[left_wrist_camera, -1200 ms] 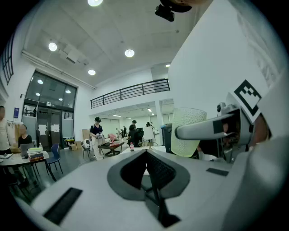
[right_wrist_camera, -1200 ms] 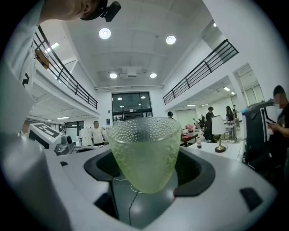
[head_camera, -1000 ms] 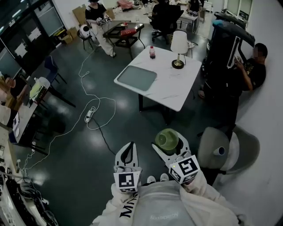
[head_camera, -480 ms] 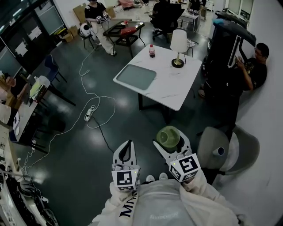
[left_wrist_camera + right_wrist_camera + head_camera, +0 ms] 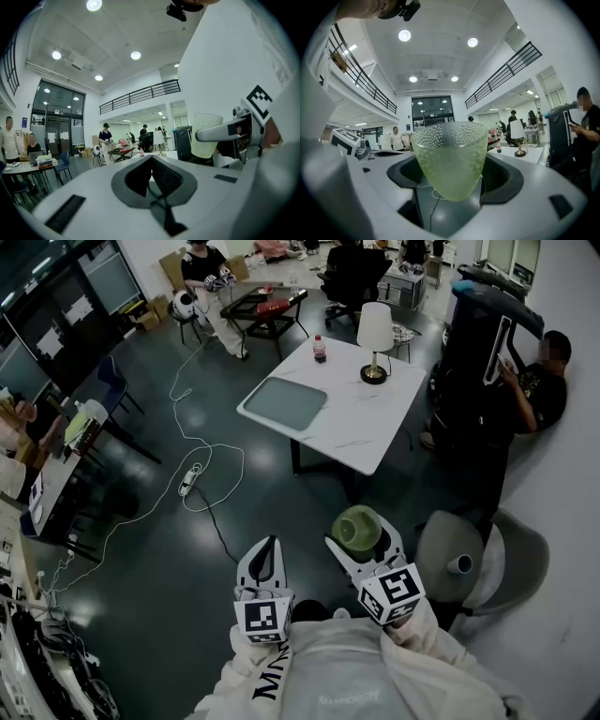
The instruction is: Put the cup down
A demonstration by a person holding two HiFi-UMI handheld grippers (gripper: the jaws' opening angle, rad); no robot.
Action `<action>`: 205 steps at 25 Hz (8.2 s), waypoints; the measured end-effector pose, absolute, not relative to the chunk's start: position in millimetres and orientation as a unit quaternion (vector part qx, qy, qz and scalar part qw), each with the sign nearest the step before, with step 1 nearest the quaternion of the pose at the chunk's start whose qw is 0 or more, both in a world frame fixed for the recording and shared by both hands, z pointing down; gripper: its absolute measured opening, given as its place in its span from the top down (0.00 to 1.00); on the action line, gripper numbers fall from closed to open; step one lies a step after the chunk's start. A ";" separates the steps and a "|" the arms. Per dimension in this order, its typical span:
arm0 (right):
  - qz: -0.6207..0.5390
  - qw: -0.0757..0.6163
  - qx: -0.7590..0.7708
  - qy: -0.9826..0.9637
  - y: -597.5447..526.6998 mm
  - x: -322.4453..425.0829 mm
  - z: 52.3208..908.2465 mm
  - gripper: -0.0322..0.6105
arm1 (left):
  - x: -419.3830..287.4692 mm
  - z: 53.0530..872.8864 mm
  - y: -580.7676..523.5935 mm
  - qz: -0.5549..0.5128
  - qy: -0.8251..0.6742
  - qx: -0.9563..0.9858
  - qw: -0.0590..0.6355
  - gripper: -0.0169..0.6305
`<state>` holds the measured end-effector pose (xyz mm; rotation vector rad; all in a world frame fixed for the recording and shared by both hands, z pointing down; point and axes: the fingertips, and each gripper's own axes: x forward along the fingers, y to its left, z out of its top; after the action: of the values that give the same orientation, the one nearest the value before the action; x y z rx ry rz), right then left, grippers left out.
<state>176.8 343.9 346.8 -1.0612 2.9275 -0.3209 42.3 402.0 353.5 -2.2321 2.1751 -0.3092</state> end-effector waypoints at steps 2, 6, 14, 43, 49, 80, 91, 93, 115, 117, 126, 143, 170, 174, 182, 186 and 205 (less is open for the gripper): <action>-0.105 0.006 -0.339 0.935 341.8 181.7 347.9 0.37 | 46.3 354.0 399.9 -0.100 0.695 -0.712 0.005 0.96; -0.105 0.011 -0.340 0.934 332.9 187.2 345.9 0.37 | 48.8 350.1 389.5 -0.102 0.695 -0.712 0.012 0.96; -0.105 0.018 -0.348 0.931 306.8 184.7 351.2 0.37 | 42.9 355.1 362.2 -0.102 0.690 -0.716 0.021 0.96; -0.129 -0.028 -0.397 0.908 91.7 51.8 387.6 0.37 | -107.3 387.7 141.5 -0.111 0.665 -0.738 -0.017 0.96; -0.136 -0.034 -0.418 0.898 37.4 14.6 391.7 0.37 | -147.9 391.9 86.1 -0.115 0.652 -0.749 -0.027 0.96; -0.128 -0.057 -0.467 0.873 -55.4 -48.1 404.2 0.37 | -209.8 412.0 -23.1 -0.108 0.614 -0.781 -0.040 0.96; -0.099 -0.058 -0.468 0.876 -77.1 -45.2 403.0 0.37 | -200.1 417.9 -49.1 -0.113 0.605 -0.787 -0.044 0.96; -0.101 -0.057 -0.469 0.876 -83.4 -43.9 405.8 0.37 | -199.1 418.2 -54.7 -0.113 0.605 -0.787 -0.041 0.96; -0.094 -0.067 -0.463 0.879 -147.2 -53.0 437.1 0.37 | -197.3 448.8 -119.5 -0.122 0.595 -0.792 -0.050 0.96; -0.092 -0.069 -0.463 0.879 -154.1 -52.7 441.3 0.37 | -194.6 450.2 -128.2 -0.116 0.595 -0.794 -0.052 0.96; -0.090 -0.096 -0.467 0.875 -180.9 -49.1 464.7 0.37 | -197.2 467.6 -158.9 -0.143 0.594 -0.789 -0.061 0.96; -0.089 -0.093 -0.449 0.884 -233.4 -48.1 501.7 0.37 | -171.1 504.0 -219.4 -0.141 0.584 -0.798 -0.055 0.96; -0.087 -0.107 -0.454 0.880 -279.5 -56.8 593.1 0.37 | -158.4 588.8 -265.2 -0.181 0.583 -0.792 -0.023 0.96; -0.083 -0.117 -0.451 0.881 -281.2 -55.1 603.4 0.37 | -156.0 599.9 -265.7 -0.188 0.577 -0.794 -0.022 0.96; -0.086 -0.137 -0.445 0.881 -284.1 -56.7 618.7 0.37 | -160.9 608.0 -272.6 -0.200 0.587 -0.784 -0.022 0.96; -0.087 -0.145 -0.437 0.883 -283.3 -59.4 627.7 0.37 | -159.9 615.9 -274.3 -0.201 0.590 -0.782 -0.029 0.96; -0.112 -0.175 -0.424 0.881 -299.1 -60.2 669.1 0.37 | -150.3 644.7 -285.7 -0.224 0.586 -0.777 -0.049 0.96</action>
<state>-60.2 -299.1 669.1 -1.5056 3.1262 -0.3978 -150.3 -285.7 644.7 -2.5210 1.8993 -0.7279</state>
